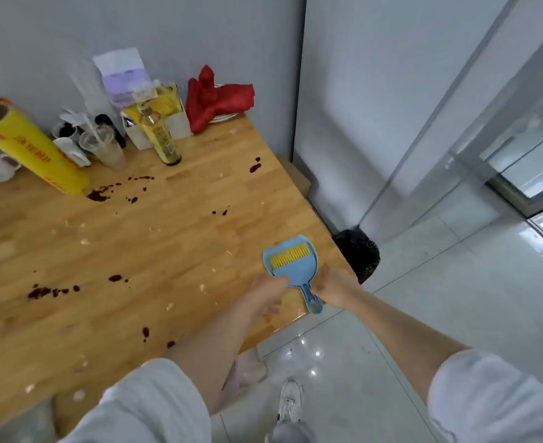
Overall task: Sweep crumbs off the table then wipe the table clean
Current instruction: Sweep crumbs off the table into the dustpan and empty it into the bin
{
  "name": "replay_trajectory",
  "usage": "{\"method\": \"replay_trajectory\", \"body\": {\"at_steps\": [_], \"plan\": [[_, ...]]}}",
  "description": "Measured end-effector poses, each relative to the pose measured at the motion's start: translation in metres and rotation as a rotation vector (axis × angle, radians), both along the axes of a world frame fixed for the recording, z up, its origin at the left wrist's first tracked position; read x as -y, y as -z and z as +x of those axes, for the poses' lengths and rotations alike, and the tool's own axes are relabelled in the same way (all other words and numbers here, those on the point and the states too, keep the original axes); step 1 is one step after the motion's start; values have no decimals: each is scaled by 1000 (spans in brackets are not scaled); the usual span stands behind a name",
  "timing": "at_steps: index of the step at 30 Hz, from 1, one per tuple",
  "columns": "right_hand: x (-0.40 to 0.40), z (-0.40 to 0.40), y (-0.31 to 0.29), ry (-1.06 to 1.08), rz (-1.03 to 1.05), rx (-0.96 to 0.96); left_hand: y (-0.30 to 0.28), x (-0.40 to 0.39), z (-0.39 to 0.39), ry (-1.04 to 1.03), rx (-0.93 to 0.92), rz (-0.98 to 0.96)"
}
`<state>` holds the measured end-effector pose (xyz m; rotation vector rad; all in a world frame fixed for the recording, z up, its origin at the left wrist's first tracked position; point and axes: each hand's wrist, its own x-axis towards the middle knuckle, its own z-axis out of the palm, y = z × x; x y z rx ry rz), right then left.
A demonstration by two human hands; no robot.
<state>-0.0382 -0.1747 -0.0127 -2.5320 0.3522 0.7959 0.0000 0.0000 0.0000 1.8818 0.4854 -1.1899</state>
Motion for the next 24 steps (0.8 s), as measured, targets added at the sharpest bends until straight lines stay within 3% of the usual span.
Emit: {"method": "replay_trajectory", "body": {"at_steps": [3,9,12,18,24], "plan": [[-4,0,14,30,41,-50,20,14,-3,-94,-185,-119],[-16,-8,32,-26,49,-77,49,25,-14,-117,-238,-331],[-21,-13,20,15,100,-79,34,20,-17,-100,-241,-387],[-70,-4,-43,59,189,90,-8,-26,-13,-185,-52,-373],[-194,10,-113,101,296,216,-72,-161,-9,-257,143,-461]]}}
